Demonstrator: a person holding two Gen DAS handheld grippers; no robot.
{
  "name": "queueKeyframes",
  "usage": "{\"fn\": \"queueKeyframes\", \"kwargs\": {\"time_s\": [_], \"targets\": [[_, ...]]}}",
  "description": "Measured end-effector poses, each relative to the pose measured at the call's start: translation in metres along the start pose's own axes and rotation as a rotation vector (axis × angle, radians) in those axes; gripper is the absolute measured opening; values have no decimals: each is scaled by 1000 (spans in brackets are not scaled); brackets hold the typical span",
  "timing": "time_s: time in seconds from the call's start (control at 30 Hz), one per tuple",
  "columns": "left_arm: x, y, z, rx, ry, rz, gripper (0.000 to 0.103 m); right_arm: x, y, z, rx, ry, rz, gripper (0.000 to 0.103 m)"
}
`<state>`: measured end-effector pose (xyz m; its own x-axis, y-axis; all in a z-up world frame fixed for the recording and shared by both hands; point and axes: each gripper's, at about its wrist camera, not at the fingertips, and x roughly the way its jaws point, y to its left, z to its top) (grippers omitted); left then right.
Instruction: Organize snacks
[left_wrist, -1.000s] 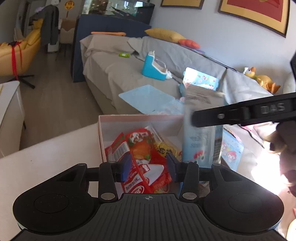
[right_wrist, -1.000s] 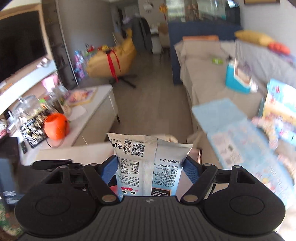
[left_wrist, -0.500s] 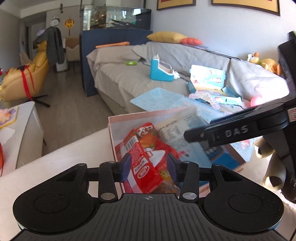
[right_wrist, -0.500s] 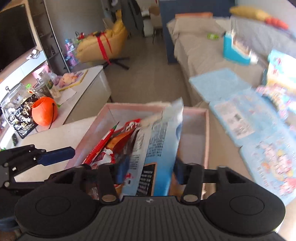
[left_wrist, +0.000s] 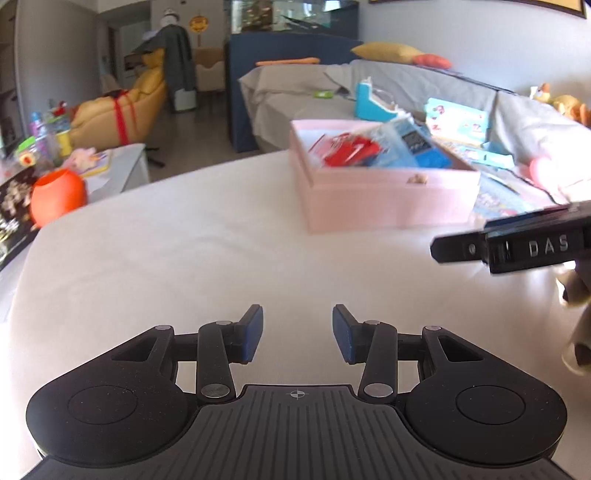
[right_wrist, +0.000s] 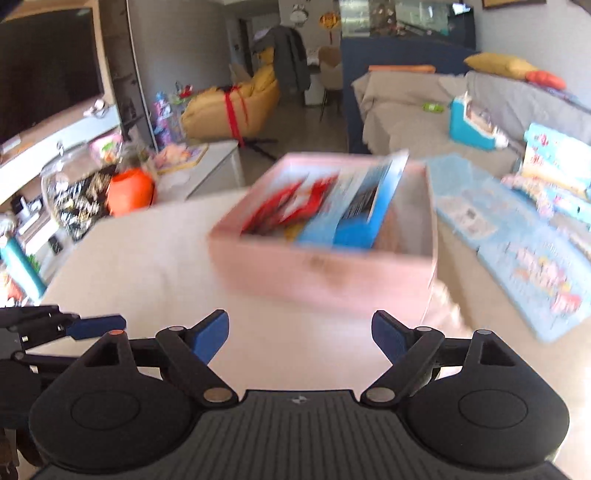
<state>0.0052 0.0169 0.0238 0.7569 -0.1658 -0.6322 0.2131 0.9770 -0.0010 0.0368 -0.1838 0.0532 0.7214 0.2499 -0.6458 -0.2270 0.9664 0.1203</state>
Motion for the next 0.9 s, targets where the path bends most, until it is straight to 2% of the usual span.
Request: {"fn": "queueKeyframes", "kwargs": {"time_s": [0.1, 0.17, 0.2, 0.27, 0.37, 0.47, 0.57, 0.8, 0.9], "targets": [[1, -6, -14, -36, -12, 5, 46, 3, 12, -29, 13, 43, 7, 85], [4, -12, -17, -53, -25, -6, 54, 9, 13, -41, 30, 77, 15, 85], [6, -17, -17, -43, -30, -3, 56, 11, 13, -45, 24, 56, 10, 86], [10, -22, -15, -34, -31, 7, 57, 11, 14, -51, 18, 39, -49, 86], [15, -22, -12, -74, -35, 3, 61, 12, 7, -56, 9, 20, -144, 89], [17, -32, -14, -53, -34, 28, 66, 14, 1, -56, 35, 34, -191, 100], [17, -33, -13, -72, -36, 40, 66, 17, 2, -55, 56, 36, -234, 102], [17, -35, -13, -60, -34, 53, 67, 9, -5, -68, 43, -32, -204, 103], [17, -35, -13, -60, -34, 52, 67, 9, -5, -68, 43, -33, -202, 103]]}}
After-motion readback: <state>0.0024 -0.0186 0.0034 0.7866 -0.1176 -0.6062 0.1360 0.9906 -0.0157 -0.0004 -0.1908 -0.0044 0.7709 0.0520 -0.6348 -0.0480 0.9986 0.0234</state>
